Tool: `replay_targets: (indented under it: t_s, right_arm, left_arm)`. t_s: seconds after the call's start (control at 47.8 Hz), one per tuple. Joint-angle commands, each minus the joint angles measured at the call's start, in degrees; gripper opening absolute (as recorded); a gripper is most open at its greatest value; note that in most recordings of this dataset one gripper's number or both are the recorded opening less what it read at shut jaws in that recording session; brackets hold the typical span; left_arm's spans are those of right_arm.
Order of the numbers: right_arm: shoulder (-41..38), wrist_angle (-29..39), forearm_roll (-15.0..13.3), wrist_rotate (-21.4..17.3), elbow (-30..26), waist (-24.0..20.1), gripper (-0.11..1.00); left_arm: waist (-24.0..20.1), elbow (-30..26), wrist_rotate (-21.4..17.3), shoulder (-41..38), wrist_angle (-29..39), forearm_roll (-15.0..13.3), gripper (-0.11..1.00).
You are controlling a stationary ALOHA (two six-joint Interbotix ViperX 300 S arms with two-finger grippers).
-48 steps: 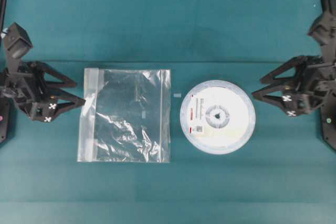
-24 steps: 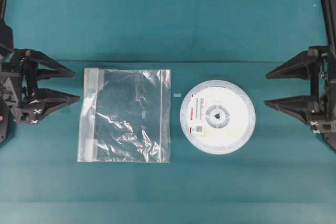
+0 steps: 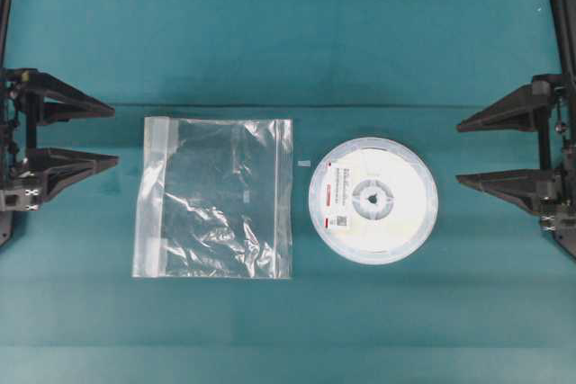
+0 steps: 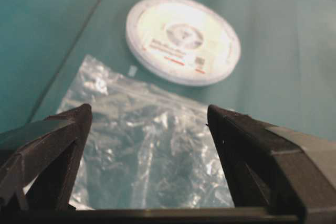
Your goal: Take out the reel from the clear zip bag.
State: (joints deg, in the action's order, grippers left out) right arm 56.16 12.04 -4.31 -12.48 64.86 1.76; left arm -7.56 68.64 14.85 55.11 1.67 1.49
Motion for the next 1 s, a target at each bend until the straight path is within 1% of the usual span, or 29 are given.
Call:
replay_targets:
  t_s: [0.0,0.355,0.92,0.982]
  right_arm:
    - [0.88,-0.62,-0.18,1.05,-0.44,0.26,0.93]
    - [5.54,-0.09,-0.18,1.14,0.18,0.26,0.93]
    - [5.63,0.00,-0.18,1.58,0.79,0.26,0.93]
    - [5.63,0.00,-0.62,1.85,0.88,0.26,0.93]
  left_arm:
    - [0.09,-1.67,-0.88,0.44,-0.18,0.18,0.95]
    - [0.09,-1.85,-1.32,1.67,-0.18,0.18,0.95]
    - [0.18,-1.93,-1.41,2.20,-0.18,0.18,0.95]
    - [0.26,-1.85,-1.41,2.37,-0.18,0.18,0.95]
